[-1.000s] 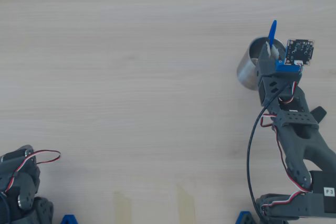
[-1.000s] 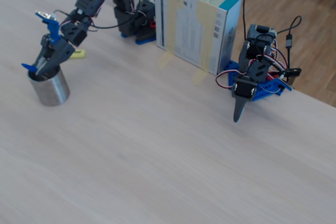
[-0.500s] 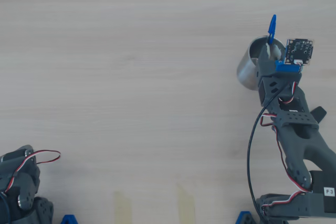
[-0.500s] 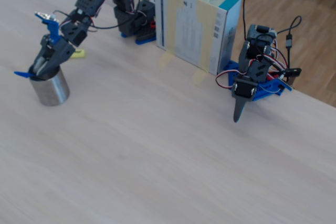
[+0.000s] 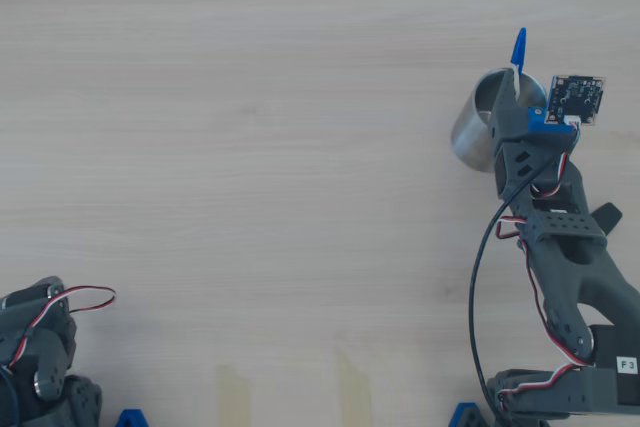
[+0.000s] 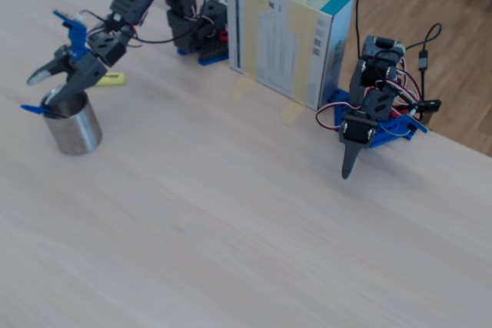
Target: Grab the blue pen and put it in the silver cup.
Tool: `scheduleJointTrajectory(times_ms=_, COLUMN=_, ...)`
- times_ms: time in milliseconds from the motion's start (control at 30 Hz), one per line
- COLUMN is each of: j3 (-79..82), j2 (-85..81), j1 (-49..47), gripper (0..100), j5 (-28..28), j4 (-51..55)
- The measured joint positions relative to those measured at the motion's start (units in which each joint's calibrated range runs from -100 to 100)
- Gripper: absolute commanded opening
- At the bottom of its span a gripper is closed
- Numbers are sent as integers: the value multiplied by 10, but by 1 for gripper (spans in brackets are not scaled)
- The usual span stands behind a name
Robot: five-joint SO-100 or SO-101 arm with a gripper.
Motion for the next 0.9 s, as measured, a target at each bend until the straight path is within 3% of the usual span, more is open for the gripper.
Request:
scheduleJointTrajectory(times_ms=267, j3=-26, j2=0, j1=-12, gripper=42, j5=-7, j4=0)
scheduleJointTrajectory(times_ms=467, j3=-26, j2=0, j1=-21, gripper=42, j5=-34, j4=0)
scheduleJointTrajectory(times_ms=900, j3=-26, j2=-30, j1=-31, gripper=42, j5=-37, j4=0)
